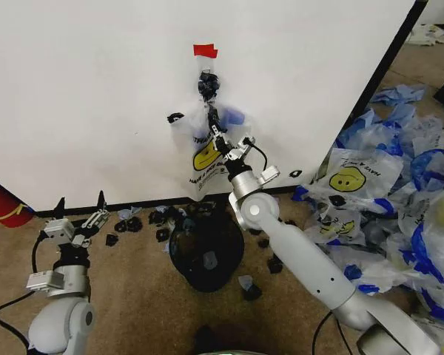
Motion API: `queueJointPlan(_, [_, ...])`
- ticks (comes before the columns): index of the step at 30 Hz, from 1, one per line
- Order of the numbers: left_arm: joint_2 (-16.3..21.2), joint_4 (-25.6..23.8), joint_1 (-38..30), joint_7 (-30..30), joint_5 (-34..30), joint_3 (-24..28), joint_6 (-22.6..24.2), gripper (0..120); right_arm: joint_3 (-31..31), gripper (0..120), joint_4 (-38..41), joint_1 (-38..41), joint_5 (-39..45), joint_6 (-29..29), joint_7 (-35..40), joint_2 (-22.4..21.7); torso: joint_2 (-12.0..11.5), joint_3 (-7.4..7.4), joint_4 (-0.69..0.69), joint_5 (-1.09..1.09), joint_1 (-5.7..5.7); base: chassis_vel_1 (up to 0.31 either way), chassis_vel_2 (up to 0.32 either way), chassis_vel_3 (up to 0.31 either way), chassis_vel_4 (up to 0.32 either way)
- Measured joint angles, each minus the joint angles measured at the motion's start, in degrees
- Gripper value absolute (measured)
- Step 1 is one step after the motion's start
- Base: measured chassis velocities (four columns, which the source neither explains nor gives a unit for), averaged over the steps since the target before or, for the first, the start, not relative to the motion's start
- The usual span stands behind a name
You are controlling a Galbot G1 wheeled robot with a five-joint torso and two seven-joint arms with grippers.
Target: Pick up the garbage bag from the wall and place it over the trash bin.
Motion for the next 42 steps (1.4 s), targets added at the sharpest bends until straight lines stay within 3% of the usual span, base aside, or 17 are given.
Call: queueJointPlan(42, [0.4,0.7,0.1,0.0,0.1,-0.2,-1.1,100,-2.4,0,8.5,-7.6,-4.0,1.3,2.1,-5.5,0.0,0.0,0.0,0.0,0.0,0.0,0.0,0.0,0.0])
